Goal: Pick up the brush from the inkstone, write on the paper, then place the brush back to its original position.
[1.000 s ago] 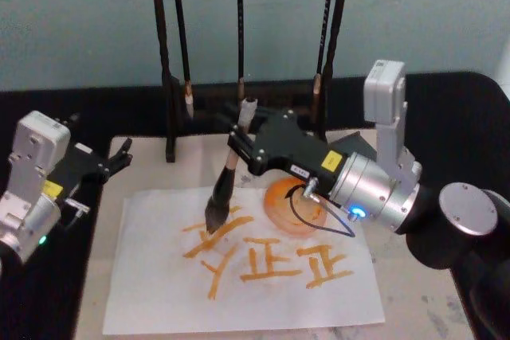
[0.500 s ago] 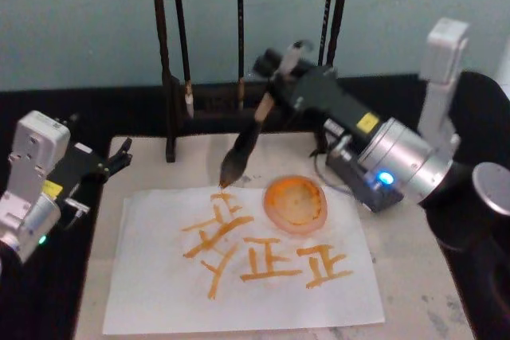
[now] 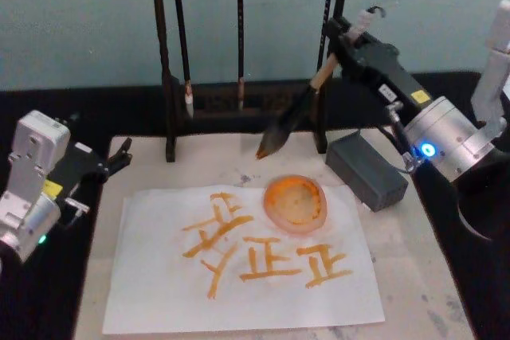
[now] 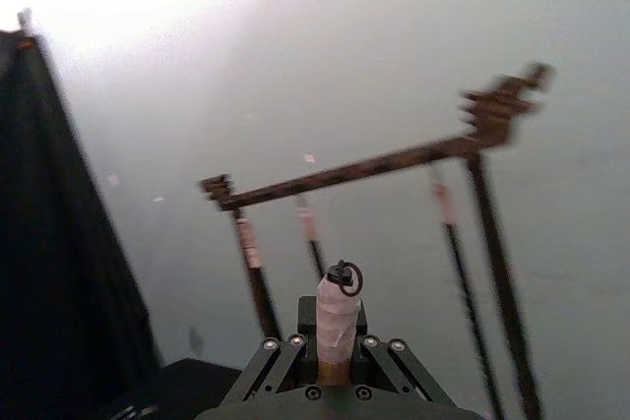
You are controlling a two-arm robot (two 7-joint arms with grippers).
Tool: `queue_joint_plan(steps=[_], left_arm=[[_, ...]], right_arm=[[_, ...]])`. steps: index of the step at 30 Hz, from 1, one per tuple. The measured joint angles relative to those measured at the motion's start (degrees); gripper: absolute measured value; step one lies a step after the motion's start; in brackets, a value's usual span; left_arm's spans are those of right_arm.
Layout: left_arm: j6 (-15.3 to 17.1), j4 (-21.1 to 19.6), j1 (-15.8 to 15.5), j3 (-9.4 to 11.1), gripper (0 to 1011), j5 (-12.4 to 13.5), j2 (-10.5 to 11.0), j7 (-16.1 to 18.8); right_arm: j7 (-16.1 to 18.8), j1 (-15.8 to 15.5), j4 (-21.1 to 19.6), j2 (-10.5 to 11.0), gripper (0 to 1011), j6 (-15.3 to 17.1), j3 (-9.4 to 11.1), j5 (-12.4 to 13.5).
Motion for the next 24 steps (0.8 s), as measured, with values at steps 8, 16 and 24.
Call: queue_joint_plan(steps=[8,16,24], left_arm=[[0.0,0.0,0.0,0.0,1010,0.0,0.0,0.0],[0.0,0.0,0.0,0.0,1010,0.0,0.0,0.0],[0.0,0.0,0.0,0.0,1010,0.0,0.0,0.0]], right_arm=[[-5.6,-1.6,-0.1,-0.4,168,4.1,2.9,4.7],[-9.4,-2.8,0.3,-0.2,169,7.1,4.2,8.4],[-11.7,-3.5,1.1,0.1,168,9.5,4.7,12.2]])
